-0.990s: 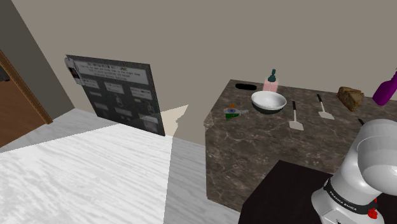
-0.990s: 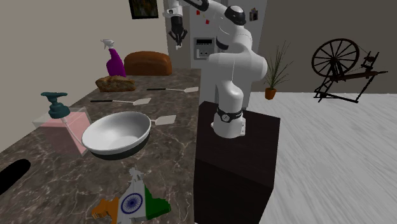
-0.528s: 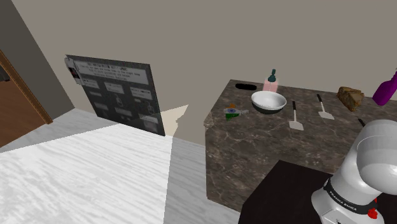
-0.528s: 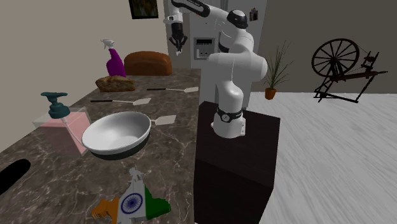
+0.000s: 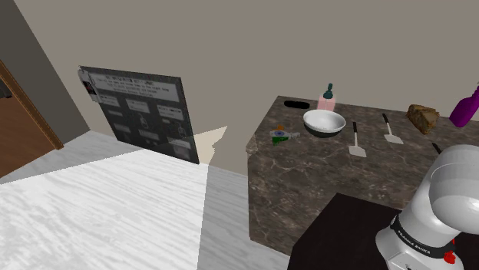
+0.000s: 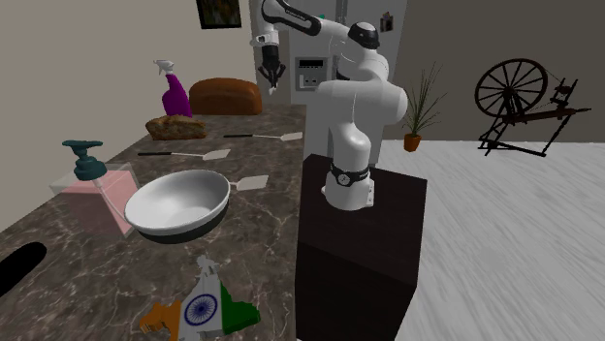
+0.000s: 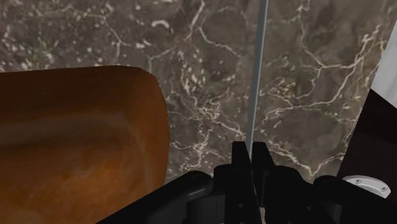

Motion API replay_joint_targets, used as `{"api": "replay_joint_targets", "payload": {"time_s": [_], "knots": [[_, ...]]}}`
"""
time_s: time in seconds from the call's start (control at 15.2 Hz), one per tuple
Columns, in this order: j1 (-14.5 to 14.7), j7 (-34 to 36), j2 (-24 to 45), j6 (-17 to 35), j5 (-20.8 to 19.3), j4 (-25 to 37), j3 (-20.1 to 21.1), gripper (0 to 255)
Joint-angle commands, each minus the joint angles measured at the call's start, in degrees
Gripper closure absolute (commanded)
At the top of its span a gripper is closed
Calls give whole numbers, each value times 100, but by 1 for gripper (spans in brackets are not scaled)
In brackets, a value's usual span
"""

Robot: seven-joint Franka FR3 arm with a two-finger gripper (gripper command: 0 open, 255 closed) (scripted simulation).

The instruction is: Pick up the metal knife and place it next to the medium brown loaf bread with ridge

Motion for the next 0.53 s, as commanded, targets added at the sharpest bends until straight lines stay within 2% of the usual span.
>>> {"api": "replay_joint_targets", "payload": {"time_s": [0.0,0.46], "knots": [[-87,22,-102,91,-53,-166,-46,255],[-243,50,-386,366,-249,-517,-242,255]]}}
